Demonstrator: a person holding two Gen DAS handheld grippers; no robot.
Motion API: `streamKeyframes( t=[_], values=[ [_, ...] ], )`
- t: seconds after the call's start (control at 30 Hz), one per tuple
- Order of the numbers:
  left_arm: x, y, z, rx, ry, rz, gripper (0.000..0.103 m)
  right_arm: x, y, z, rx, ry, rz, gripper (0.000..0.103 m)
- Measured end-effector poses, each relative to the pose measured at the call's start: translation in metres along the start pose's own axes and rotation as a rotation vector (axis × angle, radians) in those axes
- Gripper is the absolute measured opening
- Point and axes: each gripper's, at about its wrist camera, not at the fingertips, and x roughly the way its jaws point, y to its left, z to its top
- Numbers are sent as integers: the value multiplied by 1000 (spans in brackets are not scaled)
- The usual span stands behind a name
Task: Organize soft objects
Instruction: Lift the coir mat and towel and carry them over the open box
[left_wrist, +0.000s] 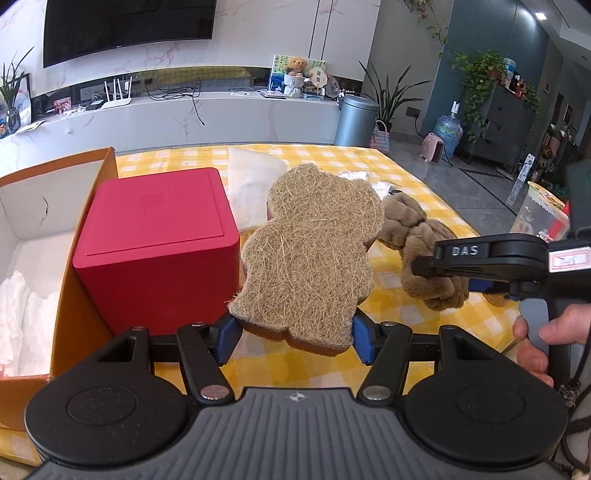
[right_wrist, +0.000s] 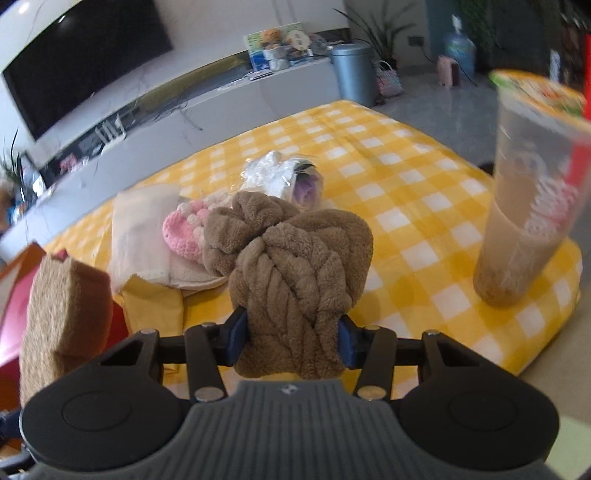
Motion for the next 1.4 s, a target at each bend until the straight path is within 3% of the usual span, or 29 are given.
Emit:
streamKeyframes(
  t=[0.2,0.33,0.47,0.83,1.1,1.4],
  values=[
    [-6,-2,2,-1,-12,-10,70,-15,-5,-15,82,-24,21,49],
    [-12,1,7,-23,-35,-42,69,-31,-5,-22,116,-56,97,49],
    [-24,1,15,-12,-73,-47,69,-48,4,-22,97,-103,92,49],
    [-70,24,38,-68,-169,-22,69,-124,48,-20,29,-192,196,49],
    [-117,57,51,-113,-255,19,69,-173,99,-19,-24,-236,267,49],
    [-154,103,52,-153,-314,140,69,-205,191,-31,-186,-259,386,49]
  ],
)
